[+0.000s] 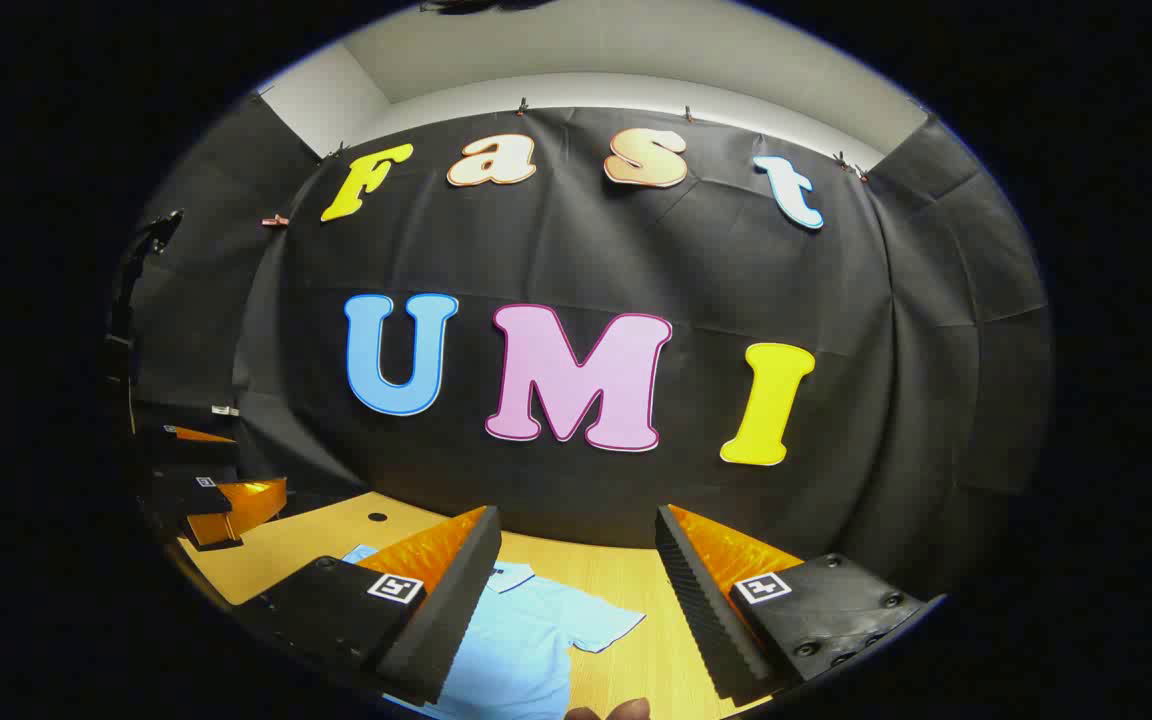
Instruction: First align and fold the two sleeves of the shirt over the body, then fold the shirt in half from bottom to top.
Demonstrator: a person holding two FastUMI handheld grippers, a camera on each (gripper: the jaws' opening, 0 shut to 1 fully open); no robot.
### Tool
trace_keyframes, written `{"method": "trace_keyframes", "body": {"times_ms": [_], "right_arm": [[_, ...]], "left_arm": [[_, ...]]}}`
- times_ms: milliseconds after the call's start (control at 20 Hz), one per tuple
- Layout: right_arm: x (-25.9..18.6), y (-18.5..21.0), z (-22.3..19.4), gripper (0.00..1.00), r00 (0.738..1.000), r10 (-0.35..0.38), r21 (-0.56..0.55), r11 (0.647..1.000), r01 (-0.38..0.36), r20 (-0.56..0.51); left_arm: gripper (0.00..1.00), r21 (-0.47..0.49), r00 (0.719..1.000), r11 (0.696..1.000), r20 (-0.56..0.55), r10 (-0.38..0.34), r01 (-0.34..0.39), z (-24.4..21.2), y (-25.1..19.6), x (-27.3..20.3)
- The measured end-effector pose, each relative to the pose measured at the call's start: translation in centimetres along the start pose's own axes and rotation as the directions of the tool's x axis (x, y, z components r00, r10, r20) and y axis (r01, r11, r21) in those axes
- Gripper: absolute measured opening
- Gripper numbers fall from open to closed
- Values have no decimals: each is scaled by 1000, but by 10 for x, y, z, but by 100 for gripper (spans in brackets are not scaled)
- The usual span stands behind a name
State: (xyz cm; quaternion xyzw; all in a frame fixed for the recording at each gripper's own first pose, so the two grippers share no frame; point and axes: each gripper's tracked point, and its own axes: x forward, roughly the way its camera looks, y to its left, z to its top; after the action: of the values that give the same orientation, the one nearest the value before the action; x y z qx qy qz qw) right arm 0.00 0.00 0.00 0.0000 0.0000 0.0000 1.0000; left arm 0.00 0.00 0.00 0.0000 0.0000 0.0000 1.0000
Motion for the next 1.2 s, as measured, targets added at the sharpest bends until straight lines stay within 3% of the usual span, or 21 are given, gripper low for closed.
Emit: {"method": "trace_keyframes", "body": {"times_ms": [1200], "right_arm": [[14,-5,-21,97,996,-37,30,999,39,-77]], "left_arm": [[98,18,1000,1000,-11,-14,15,-11,-1,2]]}}
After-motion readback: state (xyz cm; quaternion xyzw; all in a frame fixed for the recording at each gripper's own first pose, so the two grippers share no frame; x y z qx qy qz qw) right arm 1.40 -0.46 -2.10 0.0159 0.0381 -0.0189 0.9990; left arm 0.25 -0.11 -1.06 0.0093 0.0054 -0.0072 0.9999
